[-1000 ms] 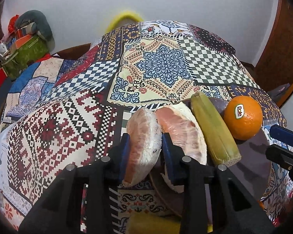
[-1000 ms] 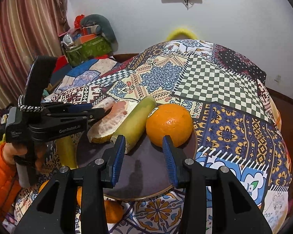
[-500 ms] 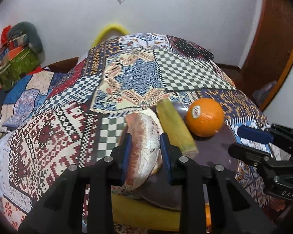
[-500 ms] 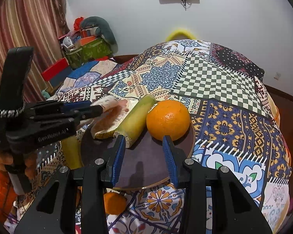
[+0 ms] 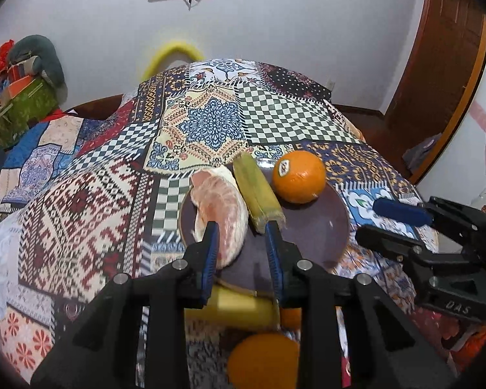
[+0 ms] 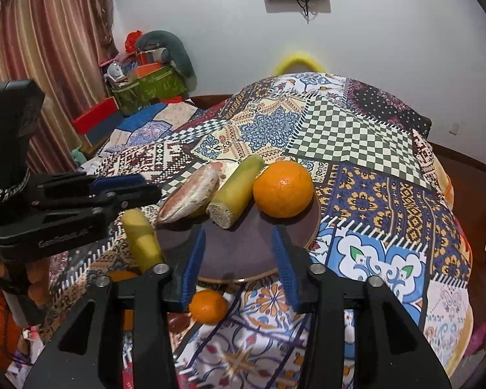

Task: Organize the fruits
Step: 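Set the pomelo segment on the plate with the left tool and open it, then move both open tools back toward the remaining fruit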

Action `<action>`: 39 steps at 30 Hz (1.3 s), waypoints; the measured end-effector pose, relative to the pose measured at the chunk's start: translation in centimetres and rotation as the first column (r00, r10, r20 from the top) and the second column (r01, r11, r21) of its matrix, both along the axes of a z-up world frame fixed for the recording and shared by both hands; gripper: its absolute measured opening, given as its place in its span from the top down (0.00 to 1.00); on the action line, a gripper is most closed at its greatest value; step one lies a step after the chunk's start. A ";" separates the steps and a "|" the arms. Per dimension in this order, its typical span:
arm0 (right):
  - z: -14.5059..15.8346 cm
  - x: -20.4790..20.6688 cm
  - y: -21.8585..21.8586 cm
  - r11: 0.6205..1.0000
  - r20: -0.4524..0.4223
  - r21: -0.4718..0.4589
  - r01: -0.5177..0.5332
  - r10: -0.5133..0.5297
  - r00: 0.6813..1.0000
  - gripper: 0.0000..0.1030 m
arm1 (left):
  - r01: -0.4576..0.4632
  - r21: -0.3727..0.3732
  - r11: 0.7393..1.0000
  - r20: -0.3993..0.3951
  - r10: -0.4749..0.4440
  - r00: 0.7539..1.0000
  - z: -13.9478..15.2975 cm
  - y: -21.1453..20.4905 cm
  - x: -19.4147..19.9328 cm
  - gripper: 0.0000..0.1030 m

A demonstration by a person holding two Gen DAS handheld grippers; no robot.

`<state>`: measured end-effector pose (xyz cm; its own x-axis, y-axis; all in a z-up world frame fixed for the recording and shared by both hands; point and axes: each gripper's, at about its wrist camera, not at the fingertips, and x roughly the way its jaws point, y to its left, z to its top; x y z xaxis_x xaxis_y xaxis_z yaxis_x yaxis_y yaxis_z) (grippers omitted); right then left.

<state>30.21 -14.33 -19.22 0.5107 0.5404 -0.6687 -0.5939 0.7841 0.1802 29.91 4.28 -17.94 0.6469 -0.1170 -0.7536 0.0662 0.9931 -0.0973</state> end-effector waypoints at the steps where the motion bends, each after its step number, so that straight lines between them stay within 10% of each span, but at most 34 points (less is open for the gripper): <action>1: 0.1 -0.3 -0.1 1.000 0.005 0.001 0.003 -0.003 1.000 0.57 | -0.002 0.004 1.000 0.002 0.002 1.000 0.2 -0.1 -0.7 0.67; 9: 1.0 -3.1 -1.1 1.000 0.029 -0.006 0.023 -0.023 0.999 0.48 | -0.017 0.015 1.000 0.003 0.017 1.000 0.0 -1.1 -5.3 0.36; 23: -0.5 -6.6 -2.5 0.997 0.014 -0.054 0.054 -0.053 0.998 0.36 | -0.052 -0.041 0.998 -0.145 0.046 0.988 -5.1 -1.4 -7.7 0.34; 39: -1.0 -7.4 -0.6 0.997 -0.004 -0.078 0.023 -0.023 1.000 0.36 | -0.051 -0.134 0.990 -0.138 0.032 0.990 -5.8 -0.1 -8.2 0.38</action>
